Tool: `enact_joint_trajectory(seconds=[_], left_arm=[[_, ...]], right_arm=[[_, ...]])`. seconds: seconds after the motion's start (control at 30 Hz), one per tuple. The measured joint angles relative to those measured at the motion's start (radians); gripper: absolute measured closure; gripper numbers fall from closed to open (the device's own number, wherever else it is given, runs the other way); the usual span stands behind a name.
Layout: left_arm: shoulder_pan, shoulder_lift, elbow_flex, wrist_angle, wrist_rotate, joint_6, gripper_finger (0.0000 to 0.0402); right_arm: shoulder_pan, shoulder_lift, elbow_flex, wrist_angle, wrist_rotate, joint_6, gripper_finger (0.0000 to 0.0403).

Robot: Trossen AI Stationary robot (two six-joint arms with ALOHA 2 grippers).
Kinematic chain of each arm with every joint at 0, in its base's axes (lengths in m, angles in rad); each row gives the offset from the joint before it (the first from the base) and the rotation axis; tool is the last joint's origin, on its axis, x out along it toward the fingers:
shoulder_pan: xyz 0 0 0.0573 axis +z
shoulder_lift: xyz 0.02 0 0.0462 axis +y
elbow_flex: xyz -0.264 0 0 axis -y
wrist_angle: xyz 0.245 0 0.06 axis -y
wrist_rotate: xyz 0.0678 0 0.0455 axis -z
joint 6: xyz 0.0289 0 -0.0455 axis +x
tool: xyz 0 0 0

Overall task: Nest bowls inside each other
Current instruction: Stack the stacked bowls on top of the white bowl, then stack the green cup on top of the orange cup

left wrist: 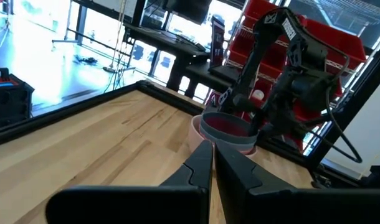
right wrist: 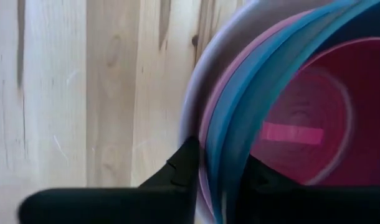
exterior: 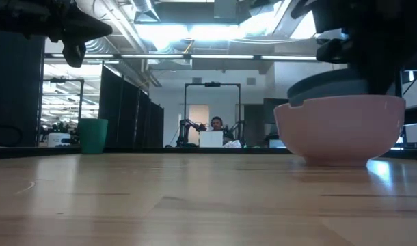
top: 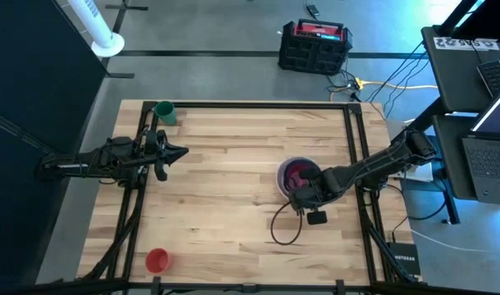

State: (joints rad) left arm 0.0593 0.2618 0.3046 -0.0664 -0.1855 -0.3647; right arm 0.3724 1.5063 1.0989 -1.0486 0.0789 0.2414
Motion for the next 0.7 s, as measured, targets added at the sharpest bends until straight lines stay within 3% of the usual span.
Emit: enact_joint_trajectory(seconds=[0.33, 0.53, 0.7], left_arm=[[0.0, 0.0, 0.0, 0.0, 0.0, -0.001, 0.0402], [0.0, 0.0, 0.0, 0.0, 0.0, -0.002, 0.0402], [0.0, 0.0, 0.0, -0.001, 0.0, -0.002, 0.0402]], right_arm=[[0.001, 0.0, 0.073, -0.022, -0.01, -0.003, 0.027], [0.001, 0.0, 0.173, -0.091, -0.002, -0.011, 0.0264], [-0.02, 0.001, 0.282, -0.074, 0.091, -0.053, 0.0264]])
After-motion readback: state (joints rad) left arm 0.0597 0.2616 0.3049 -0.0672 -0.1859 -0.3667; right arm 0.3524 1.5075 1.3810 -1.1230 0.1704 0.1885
